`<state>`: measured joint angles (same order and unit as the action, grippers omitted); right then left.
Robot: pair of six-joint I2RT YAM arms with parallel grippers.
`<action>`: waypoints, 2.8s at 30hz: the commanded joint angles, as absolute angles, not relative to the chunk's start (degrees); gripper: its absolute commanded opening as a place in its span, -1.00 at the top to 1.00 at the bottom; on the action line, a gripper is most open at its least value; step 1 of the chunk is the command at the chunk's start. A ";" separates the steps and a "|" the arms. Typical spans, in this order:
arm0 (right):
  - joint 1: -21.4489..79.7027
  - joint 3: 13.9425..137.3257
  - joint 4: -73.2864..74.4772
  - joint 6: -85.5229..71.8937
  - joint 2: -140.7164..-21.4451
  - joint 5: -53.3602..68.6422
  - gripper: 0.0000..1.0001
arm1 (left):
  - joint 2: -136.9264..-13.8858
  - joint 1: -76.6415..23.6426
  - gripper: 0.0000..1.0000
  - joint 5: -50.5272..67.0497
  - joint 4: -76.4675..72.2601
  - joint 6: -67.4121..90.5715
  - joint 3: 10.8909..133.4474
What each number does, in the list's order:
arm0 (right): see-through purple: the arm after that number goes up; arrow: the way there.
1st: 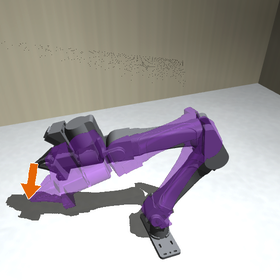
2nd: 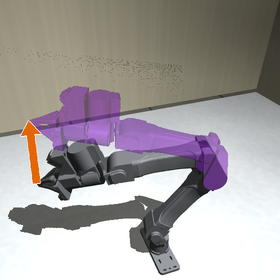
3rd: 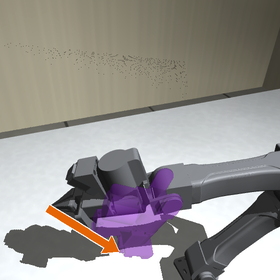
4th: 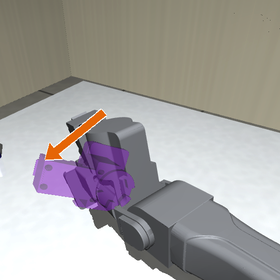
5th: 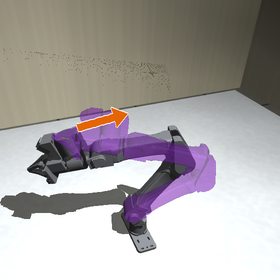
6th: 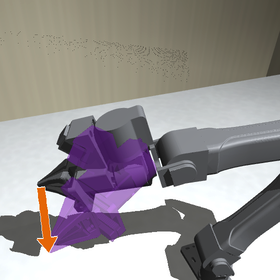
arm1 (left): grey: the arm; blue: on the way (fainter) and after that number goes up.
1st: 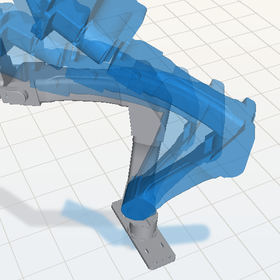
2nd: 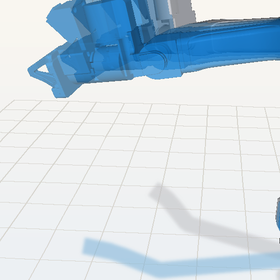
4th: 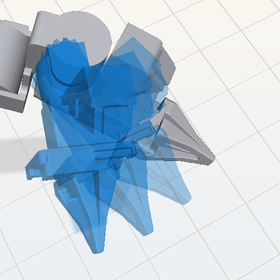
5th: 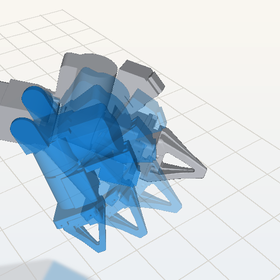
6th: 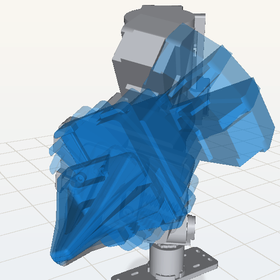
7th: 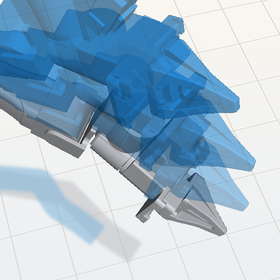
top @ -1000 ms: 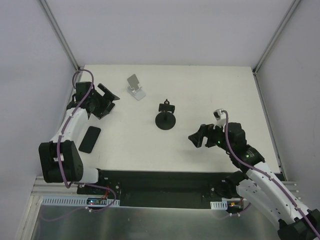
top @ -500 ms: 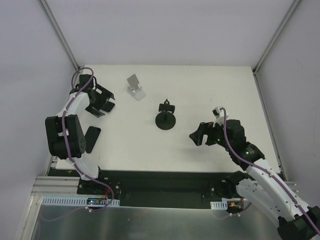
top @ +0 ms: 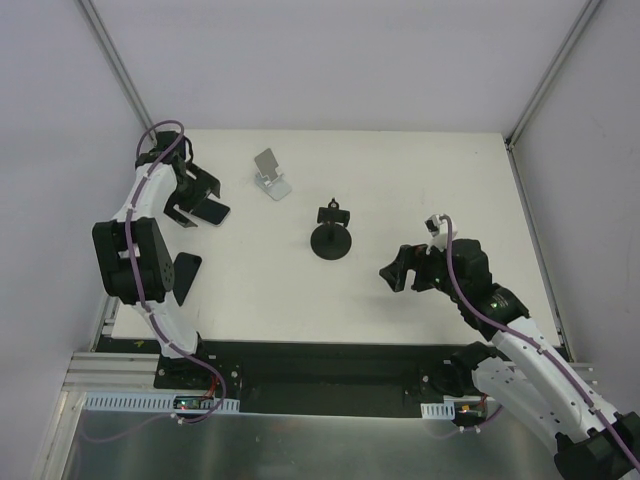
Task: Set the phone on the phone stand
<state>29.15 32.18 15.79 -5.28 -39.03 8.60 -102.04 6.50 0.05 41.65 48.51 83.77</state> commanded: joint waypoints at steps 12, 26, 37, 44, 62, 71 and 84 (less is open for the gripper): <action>28.74 34.01 16.79 -5.45 -36.92 6.68 -0.93 | -124.18 9.75 -0.98 2.99 58.62 55.98 109.07; 28.65 35.59 19.16 -5.36 -36.12 6.51 -0.93 | -133.06 11.07 -0.98 4.48 59.15 58.45 113.91; 28.56 36.65 21.79 -8.43 -36.38 6.15 -0.95 | -135.79 11.51 -0.63 3.17 59.24 59.06 111.01; 30.49 37.62 29.26 -11.95 -42.44 8.26 -0.93 | -135.79 11.43 0.09 5.44 58.89 58.28 106.35; 39.44 40.60 27.87 -28.12 -47.72 -6.93 -0.93 | -118.23 7.83 1.00 15.64 42.98 56.34 78.41; 50.71 51.67 33.04 -25.23 -57.38 -18.80 -0.95 | -107.34 5.89 1.00 18.37 38.77 51.77 70.77; 53.52 58.27 31.12 -18.29 -60.55 -21.62 -0.96 | -81.75 4.05 1.00 25.49 27.25 43.42 58.45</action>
<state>52.93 55.83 32.29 -21.78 -61.04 -19.25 -89.25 5.54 22.26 31.20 46.98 60.05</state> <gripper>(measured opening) 0.980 0.648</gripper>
